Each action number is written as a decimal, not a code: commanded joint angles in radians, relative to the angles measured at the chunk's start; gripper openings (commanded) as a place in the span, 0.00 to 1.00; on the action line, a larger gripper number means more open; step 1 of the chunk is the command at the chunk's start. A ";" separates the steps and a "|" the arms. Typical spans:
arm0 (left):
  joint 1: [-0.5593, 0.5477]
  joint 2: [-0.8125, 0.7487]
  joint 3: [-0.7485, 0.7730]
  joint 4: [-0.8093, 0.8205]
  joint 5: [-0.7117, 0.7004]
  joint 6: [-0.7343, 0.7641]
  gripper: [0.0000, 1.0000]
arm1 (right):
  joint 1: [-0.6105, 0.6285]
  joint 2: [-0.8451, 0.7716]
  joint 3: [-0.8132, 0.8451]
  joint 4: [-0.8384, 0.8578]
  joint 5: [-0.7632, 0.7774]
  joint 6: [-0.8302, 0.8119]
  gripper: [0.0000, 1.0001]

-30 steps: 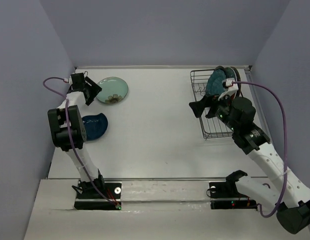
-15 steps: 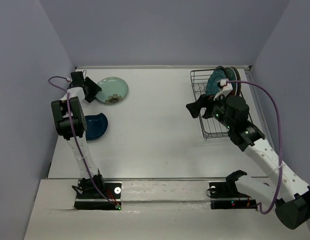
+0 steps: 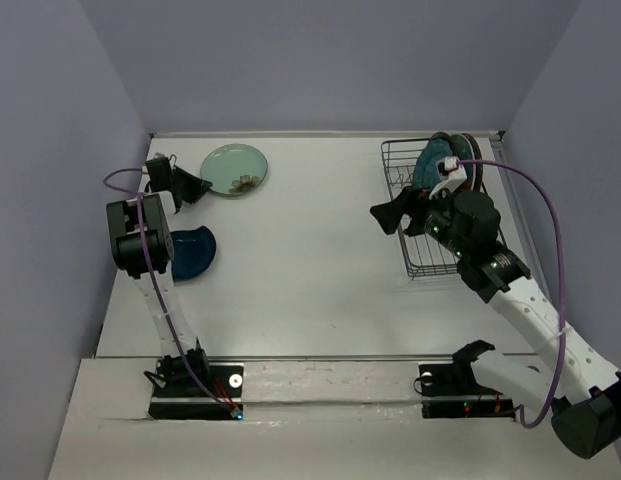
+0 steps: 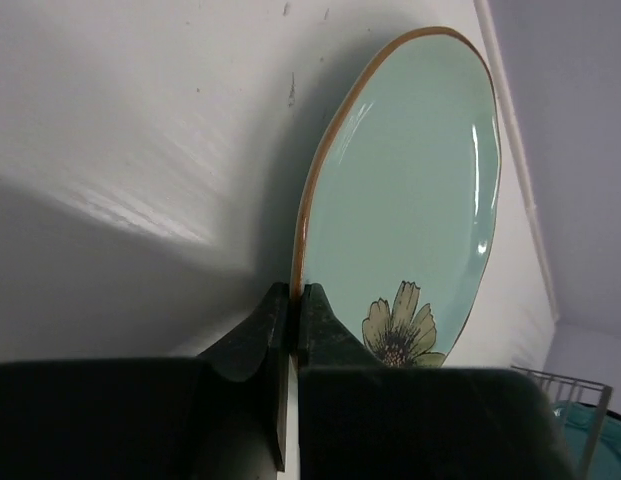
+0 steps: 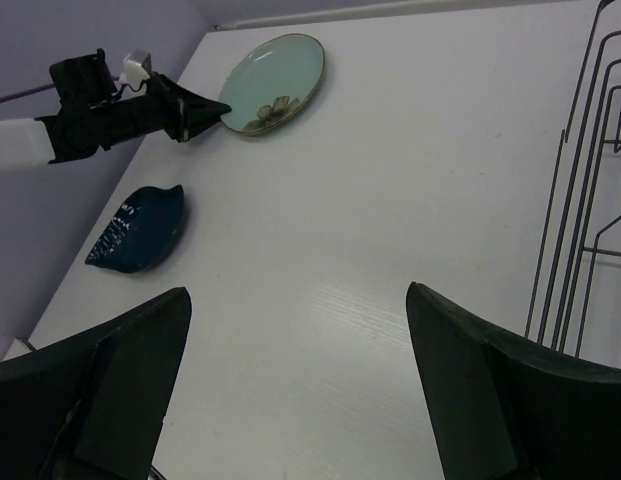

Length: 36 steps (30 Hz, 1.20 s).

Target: Load the plates into the dish rack

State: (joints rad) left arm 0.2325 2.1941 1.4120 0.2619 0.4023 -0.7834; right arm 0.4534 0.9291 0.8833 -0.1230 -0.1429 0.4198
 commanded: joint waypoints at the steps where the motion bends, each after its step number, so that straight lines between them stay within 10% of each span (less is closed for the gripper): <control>1: 0.004 -0.080 -0.123 0.147 0.044 -0.086 0.06 | 0.010 0.003 0.006 0.072 -0.056 0.024 0.93; 17: -0.025 -0.483 -0.378 0.511 0.173 -0.295 0.06 | 0.070 0.224 0.120 0.184 -0.178 0.099 0.95; 36: -0.349 -0.882 -0.565 0.537 0.279 -0.381 0.06 | 0.079 0.433 0.327 0.026 0.054 0.086 1.00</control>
State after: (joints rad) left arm -0.1043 1.4223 0.8238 0.6254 0.6025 -1.0828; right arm 0.5255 1.3640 1.1770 -0.0658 -0.2016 0.5236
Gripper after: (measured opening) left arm 0.114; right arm 0.994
